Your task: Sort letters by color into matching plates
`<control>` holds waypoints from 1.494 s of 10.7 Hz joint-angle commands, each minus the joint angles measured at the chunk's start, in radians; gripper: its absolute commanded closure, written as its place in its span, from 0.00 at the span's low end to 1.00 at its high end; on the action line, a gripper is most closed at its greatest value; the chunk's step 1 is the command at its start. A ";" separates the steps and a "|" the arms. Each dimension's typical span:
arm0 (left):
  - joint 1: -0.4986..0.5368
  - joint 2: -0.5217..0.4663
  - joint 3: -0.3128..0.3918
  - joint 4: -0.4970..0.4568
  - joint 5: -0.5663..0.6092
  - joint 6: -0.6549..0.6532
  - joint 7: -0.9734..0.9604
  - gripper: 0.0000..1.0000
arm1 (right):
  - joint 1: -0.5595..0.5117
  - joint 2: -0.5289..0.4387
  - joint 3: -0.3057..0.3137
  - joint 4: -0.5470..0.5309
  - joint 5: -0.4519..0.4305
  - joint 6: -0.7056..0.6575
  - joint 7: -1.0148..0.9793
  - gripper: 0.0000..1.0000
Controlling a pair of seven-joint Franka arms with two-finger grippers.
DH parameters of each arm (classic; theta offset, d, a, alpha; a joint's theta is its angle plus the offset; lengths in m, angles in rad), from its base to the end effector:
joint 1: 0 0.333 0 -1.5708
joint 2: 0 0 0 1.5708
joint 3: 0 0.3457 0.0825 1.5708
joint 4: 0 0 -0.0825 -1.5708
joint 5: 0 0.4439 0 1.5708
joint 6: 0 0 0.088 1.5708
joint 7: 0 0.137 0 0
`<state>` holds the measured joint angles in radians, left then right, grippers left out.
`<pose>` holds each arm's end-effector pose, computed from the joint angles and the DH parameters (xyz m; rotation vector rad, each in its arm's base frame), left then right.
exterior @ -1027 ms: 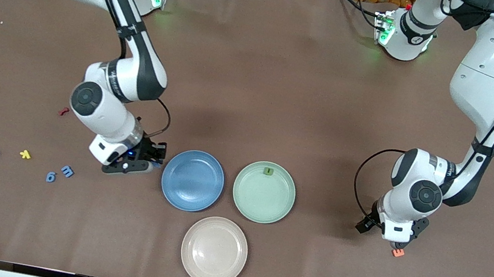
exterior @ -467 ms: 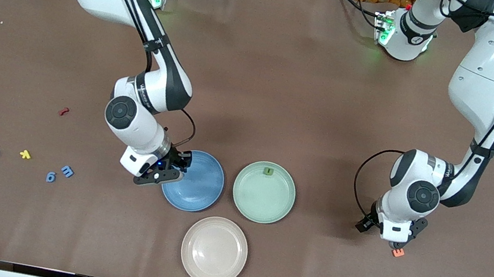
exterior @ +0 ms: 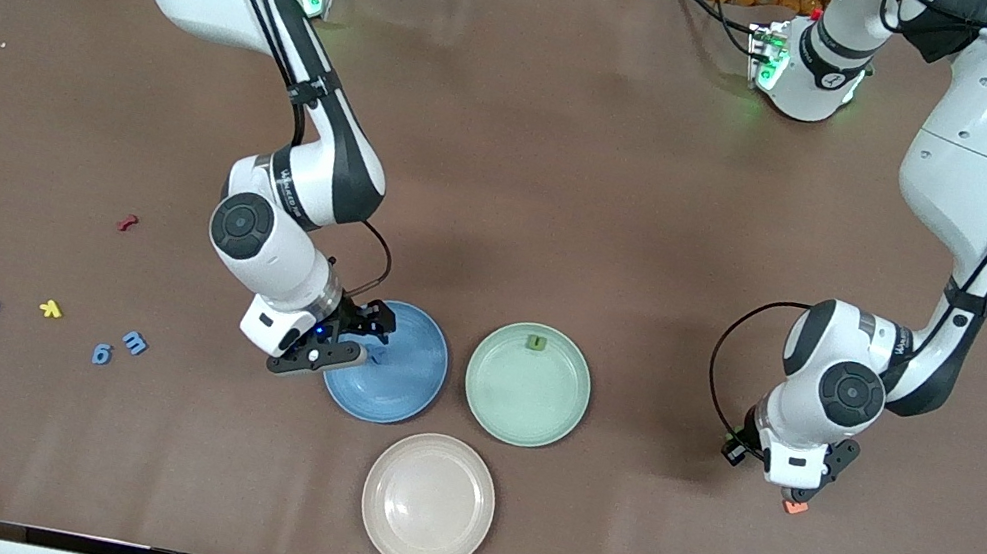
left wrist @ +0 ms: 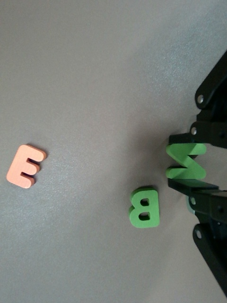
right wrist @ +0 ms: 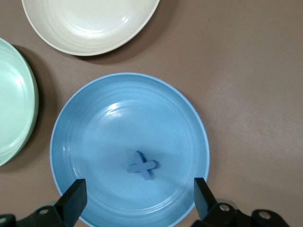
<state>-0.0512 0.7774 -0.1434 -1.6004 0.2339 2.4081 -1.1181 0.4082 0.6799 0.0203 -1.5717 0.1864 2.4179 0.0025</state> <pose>0.7504 -0.1309 0.1286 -2.8745 -1.2076 -0.1099 0.7158 0.3298 0.2146 -2.9253 -0.4283 -0.1931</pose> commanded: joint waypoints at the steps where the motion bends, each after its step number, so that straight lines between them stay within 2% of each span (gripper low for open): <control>1: 0.005 -0.006 -0.001 -0.007 0.030 0.005 -0.020 1.00 | -0.046 -0.023 -0.019 -0.001 0.004 -0.039 -0.145 0.00; 5: -0.019 -0.032 -0.018 -0.007 0.033 0.002 -0.029 1.00 | -0.110 -0.057 -0.078 -0.010 0.001 -0.160 -0.231 0.00; 8: -0.056 -0.076 -0.079 -0.007 0.019 -0.007 -0.101 1.00 | -0.182 -0.072 -0.132 -0.021 0.001 -0.183 -0.251 0.00; 9: -0.077 -0.081 -0.111 -0.007 0.019 -0.007 -0.133 1.00 | -0.219 -0.072 -0.132 -0.019 -0.001 -0.186 -0.315 0.00; 10: -0.113 -0.093 -0.117 -0.006 0.018 -0.007 -0.173 1.00 | -0.242 -0.066 -0.132 -0.021 -0.001 -0.183 -0.461 0.00; 13: -0.252 -0.086 -0.117 0.022 0.021 -0.007 -0.319 1.00 | -0.298 -0.053 -0.132 -0.033 -0.001 -0.172 -0.704 0.00; 16: -0.334 -0.073 -0.116 0.031 0.019 -0.001 -0.403 1.00 | -0.322 -0.023 -0.132 -0.037 -0.001 -0.139 -0.895 0.00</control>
<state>-0.3399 0.6987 -0.2693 -1.5816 0.2354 2.4106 -1.4617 0.1084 0.6441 -0.1239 -1.5961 0.1839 2.2458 -0.7616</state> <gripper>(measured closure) 0.665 0.000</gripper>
